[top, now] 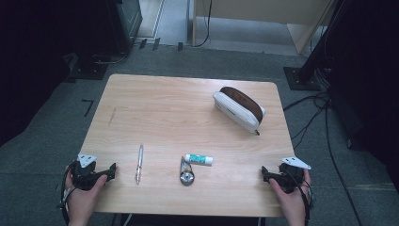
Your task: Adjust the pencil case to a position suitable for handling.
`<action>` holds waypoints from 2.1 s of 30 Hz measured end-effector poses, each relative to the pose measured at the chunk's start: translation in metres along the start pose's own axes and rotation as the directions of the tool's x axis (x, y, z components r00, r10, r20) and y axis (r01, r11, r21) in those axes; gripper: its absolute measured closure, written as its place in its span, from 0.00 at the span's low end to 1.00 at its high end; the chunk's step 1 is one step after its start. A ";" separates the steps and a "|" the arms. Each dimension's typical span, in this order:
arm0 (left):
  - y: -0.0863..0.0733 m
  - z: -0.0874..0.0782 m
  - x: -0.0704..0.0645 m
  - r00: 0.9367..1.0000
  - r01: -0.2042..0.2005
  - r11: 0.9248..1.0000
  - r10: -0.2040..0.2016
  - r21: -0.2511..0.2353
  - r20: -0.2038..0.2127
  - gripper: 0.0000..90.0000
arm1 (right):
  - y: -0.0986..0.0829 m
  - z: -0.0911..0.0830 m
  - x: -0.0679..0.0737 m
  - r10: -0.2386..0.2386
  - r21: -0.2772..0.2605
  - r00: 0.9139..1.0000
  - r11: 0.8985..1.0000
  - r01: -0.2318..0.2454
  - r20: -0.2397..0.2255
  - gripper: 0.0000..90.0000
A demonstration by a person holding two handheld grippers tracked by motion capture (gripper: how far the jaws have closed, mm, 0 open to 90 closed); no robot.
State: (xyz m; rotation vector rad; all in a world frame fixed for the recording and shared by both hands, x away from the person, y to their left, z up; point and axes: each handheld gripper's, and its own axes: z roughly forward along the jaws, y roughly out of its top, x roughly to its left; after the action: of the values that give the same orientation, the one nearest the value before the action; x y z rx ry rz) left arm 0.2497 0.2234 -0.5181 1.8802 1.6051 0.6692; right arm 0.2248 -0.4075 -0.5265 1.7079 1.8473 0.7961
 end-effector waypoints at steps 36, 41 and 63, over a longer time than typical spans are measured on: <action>0.003 0.003 0.000 1.000 -0.021 1.000 0.021 -0.001 0.023 0.09 | 0.143 0.045 0.050 -0.198 -0.139 0.976 0.973 0.184 -0.092 0.80; 0.003 0.003 0.000 1.000 -0.020 1.000 0.020 -0.002 0.023 0.09 | 0.142 0.043 0.065 -0.253 -0.146 0.956 0.962 0.232 -0.147 0.92; 0.003 0.003 0.000 0.999 -0.021 1.000 0.021 -0.002 0.024 0.10 | 0.126 0.039 0.170 -0.523 -0.274 0.791 0.849 0.452 -0.316 0.93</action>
State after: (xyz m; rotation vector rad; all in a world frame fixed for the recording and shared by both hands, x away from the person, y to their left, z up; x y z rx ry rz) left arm 0.2538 0.2229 -0.5182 1.8997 1.5714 0.6543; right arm 0.3260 -0.2292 -0.4600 0.9195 2.2527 1.0816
